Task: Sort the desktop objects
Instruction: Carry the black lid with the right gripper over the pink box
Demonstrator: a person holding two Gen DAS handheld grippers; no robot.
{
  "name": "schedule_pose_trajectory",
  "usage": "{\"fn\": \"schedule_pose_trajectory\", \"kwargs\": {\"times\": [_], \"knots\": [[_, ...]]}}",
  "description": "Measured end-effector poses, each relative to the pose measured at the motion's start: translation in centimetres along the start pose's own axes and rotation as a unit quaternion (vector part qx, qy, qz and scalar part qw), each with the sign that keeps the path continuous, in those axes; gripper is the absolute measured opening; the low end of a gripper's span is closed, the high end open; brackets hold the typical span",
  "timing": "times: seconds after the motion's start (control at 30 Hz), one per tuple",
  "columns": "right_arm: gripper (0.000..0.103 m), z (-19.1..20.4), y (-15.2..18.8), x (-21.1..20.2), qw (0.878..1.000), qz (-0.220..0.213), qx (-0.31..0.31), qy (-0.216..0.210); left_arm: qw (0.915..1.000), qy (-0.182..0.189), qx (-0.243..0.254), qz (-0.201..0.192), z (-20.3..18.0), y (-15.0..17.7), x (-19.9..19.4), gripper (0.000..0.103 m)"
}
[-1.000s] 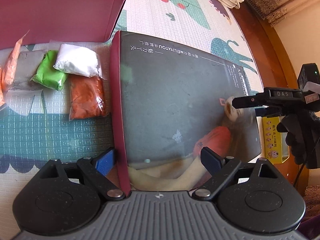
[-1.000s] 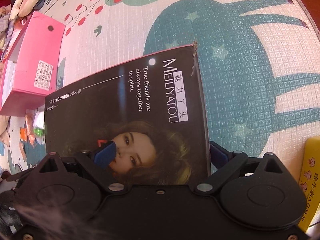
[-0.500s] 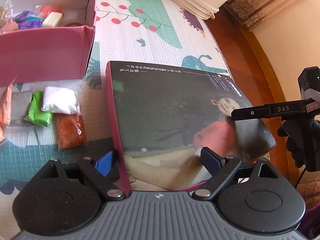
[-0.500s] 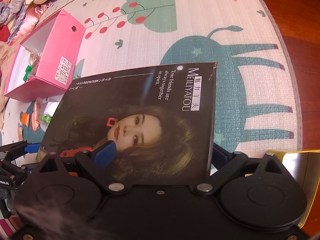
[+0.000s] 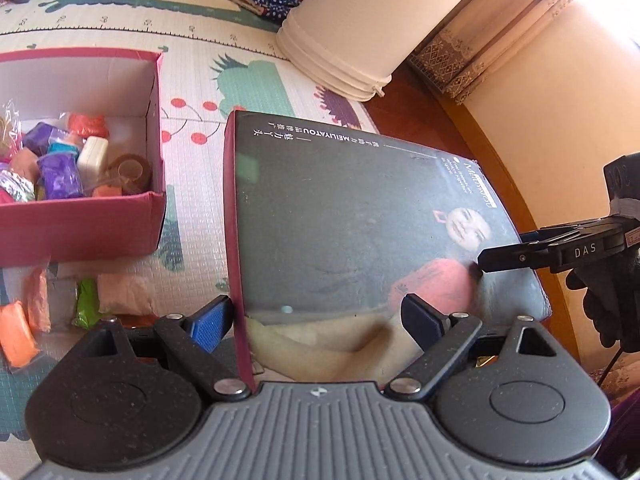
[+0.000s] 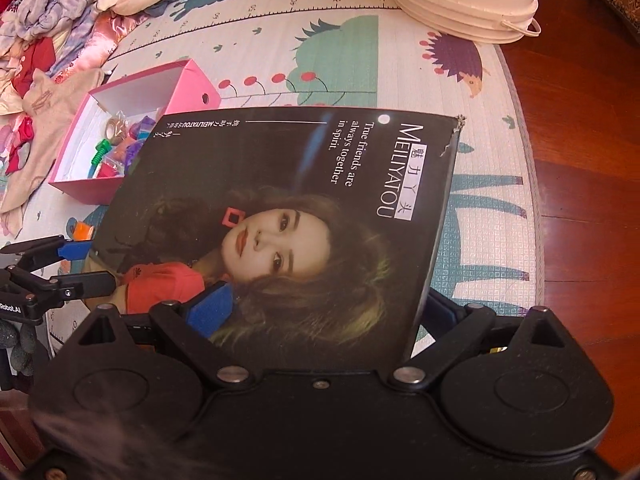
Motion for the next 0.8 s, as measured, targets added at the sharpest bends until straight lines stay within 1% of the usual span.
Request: {"fn": "schedule_pose_trajectory", "kwargs": {"times": [0.2,0.4,0.57,0.8], "knots": [[0.098,1.1,-1.0,-3.5,0.999,-0.034,-0.006,0.003,0.9994,0.002,0.017,-0.030,-1.1,-1.8,-3.1,0.091],[0.099,3.1,-2.4,-5.1,0.998,-0.052,-0.020,-0.005,0.9985,-0.004,0.021,-0.051,-0.8,-2.8,-6.0,0.091],[0.099,5.9,-4.5,-5.4,0.997,-0.065,-0.040,-0.016,0.9973,-0.019,0.014,-0.069,0.8,-3.8,-8.9,0.091],[0.099,10.7,-7.4,-4.6,0.994,-0.072,-0.082,-0.031,0.9946,-0.049,0.000,-0.092,4.2,-4.9,-12.7,0.091]]}}
Point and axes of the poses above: each gripper's, at about its wrist camera, not at the fingertips, and x roughly the way its jaws point, z to its left, y to its underside, the point moved 9 cm from there along x, roughly the way its jaws point, and after that the axes turned 8 degrees about z, right-handed, at the moved point
